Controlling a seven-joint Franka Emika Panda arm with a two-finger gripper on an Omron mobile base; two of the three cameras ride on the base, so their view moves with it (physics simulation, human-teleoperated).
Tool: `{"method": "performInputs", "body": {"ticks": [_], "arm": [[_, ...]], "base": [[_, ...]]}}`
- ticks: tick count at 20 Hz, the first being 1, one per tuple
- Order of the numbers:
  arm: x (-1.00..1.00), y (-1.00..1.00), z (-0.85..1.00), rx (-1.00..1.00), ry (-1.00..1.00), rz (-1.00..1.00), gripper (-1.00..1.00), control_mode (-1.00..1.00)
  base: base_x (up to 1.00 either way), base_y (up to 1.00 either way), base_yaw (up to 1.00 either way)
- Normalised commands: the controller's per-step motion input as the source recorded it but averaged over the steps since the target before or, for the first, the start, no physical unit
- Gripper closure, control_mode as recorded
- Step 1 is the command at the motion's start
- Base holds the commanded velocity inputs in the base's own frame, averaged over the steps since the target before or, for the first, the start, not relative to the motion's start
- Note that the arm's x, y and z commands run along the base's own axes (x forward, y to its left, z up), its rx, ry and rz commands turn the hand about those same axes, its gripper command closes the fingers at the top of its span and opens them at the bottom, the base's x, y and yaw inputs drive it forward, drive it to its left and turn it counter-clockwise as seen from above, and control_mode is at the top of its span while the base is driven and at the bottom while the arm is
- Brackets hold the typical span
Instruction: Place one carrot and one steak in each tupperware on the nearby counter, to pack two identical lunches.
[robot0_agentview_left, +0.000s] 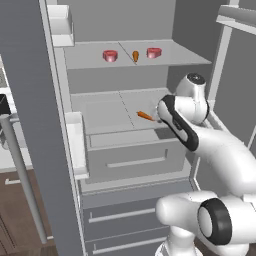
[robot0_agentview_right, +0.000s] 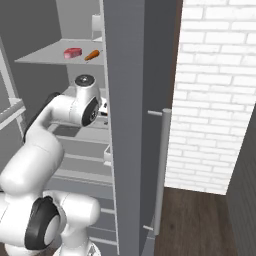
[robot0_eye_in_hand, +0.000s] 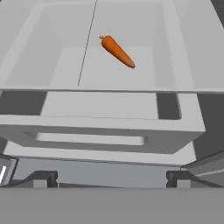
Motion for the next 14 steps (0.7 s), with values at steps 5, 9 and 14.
{"method": "performInputs", "body": {"ticks": [5, 9, 14], "arm": [[0.66, 0.03, -0.25, -0.08, 0.00, 0.06, -1.00, -1.00], [0.47, 0.00, -0.24, 0.00, 0.00, 0.13, -1.00, -1.00], [0.38, 0.00, -0.28, -0.02, 0.00, 0.16, -1.00, -1.00]], "base": [[0.00, 0.00, 0.00], [0.00, 0.00, 0.00], [0.00, 0.00, 0.00]]}}
